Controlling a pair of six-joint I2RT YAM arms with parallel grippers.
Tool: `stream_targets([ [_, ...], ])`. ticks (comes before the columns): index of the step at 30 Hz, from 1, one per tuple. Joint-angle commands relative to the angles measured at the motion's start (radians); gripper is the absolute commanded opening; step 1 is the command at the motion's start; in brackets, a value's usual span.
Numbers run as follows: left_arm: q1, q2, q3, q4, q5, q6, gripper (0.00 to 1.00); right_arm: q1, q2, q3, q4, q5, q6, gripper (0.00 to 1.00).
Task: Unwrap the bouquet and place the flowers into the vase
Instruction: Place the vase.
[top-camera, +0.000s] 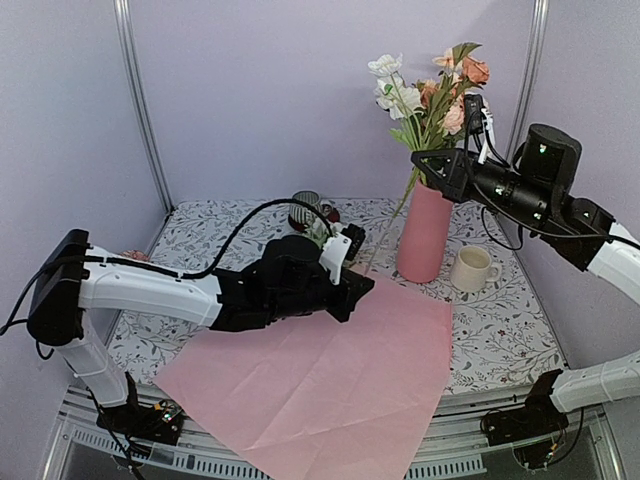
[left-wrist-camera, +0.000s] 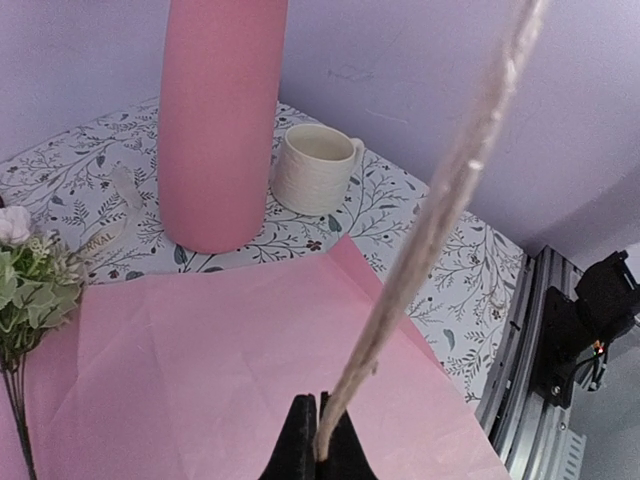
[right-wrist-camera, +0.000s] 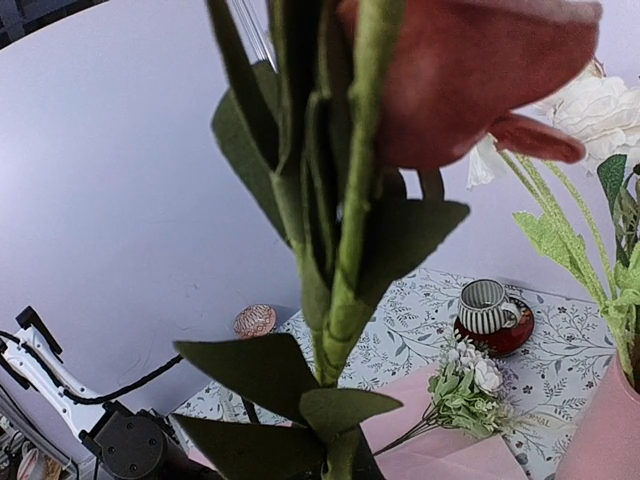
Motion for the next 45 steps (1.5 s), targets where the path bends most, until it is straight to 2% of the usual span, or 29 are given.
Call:
stream_targets([
  [1,0.003,0.014,0.006,-0.04,0.005,-0.063,0.0,0.007,-0.042,-0.021,0.063,0.035,-0.013,0.02],
  [3,0.003,0.009,0.0,-0.026,0.027,-0.048,0.0,0.007,-0.043,-0.017,0.048,0.047,-0.018,0.02],
  [6,0.003,-0.007,-0.022,-0.005,0.033,-0.04,0.5,0.007,-0.028,0.021,-0.024,0.082,-0.038,0.02],
  [7,0.002,-0.019,-0.035,0.007,0.035,-0.036,0.61,0.007,-0.02,0.046,-0.055,0.098,-0.053,0.02],
  [9,0.001,-0.049,-0.072,0.035,0.033,-0.025,0.71,0.006,-0.006,0.09,-0.125,0.145,-0.079,0.02],
  [13,0.002,-0.117,-0.136,0.059,0.017,-0.007,0.81,0.006,-0.005,0.15,-0.215,0.246,-0.132,0.02],
  [22,0.016,-0.246,-0.251,-0.003,-0.095,-0.009,0.87,0.004,-0.048,0.238,-0.315,0.495,-0.25,0.03],
  [30,0.067,-0.316,-0.297,-0.059,-0.142,-0.032,0.87,0.004,0.009,0.344,-0.292,0.767,-0.433,0.02],
  [45,0.103,-0.373,-0.342,-0.082,-0.164,-0.06,0.87,0.002,0.127,0.507,-0.166,0.771,-0.577,0.02],
])
